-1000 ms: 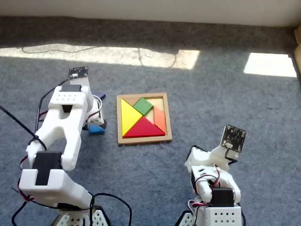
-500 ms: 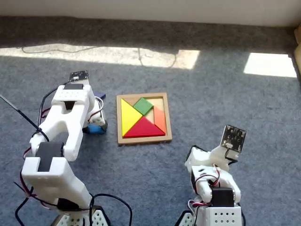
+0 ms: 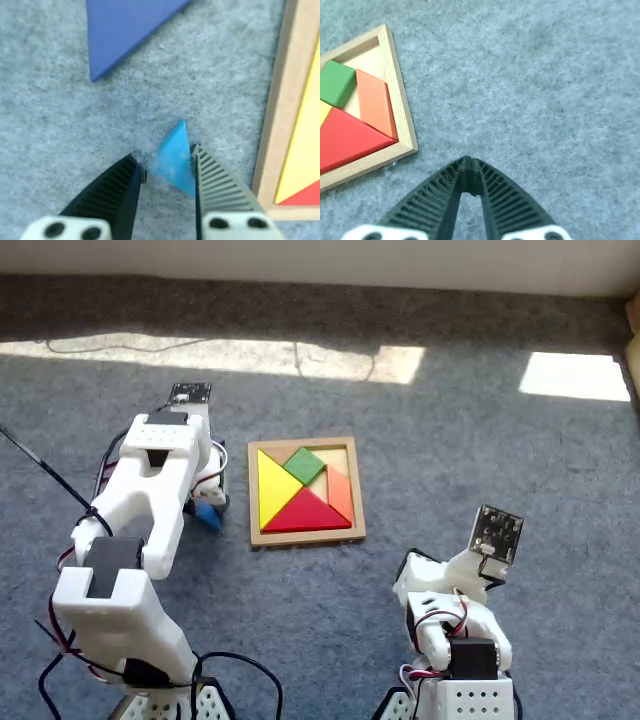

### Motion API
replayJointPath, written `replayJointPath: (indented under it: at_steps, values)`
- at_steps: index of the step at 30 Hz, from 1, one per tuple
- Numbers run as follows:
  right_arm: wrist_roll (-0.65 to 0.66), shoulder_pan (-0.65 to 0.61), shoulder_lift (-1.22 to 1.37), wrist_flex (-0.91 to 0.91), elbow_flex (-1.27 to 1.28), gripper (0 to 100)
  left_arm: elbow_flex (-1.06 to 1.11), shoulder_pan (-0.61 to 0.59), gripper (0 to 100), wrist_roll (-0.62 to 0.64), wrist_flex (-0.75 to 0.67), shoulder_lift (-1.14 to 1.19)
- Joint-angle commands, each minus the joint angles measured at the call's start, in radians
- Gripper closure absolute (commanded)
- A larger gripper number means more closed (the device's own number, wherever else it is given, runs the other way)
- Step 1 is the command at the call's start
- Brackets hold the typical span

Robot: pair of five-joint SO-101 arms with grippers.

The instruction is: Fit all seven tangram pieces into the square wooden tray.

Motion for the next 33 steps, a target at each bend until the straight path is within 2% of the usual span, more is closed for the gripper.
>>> replayJointPath:
  at_steps: [1, 8, 13, 18, 25, 29, 33]
  values:
    - [0.002, 0.012, -0.002, 0.001, 0.124, 99.3, -0.071, 0.025, 91, -0.046, 0.072, -0.074]
    - [0.002, 0.012, -0.002, 0.001, 0.124, 99.3, -0.065, 0.171, 91, -0.089, 0.11, -0.288]
    - [0.002, 0.012, -0.002, 0.001, 0.124, 99.3, -0.074, 0.277, 91, -0.084, 0.106, -0.306]
    - [0.002, 0.012, -0.002, 0.001, 0.124, 99.3, -0.068, 0.297, 90, -0.084, 0.124, -0.318]
    - [0.003, 0.012, -0.002, 0.001, 0.124, 99.3, -0.067, 0.292, 79, -0.097, 0.362, -0.32]
    - [0.003, 0.012, -0.002, 0.001, 0.124, 99.3, -0.022, 0.298, 81, -0.221, 0.408, -0.398]
    - [0.003, 0.012, -0.002, 0.001, 0.124, 99.3, 0.137, 0.298, 79, -0.345, 0.405, -0.598]
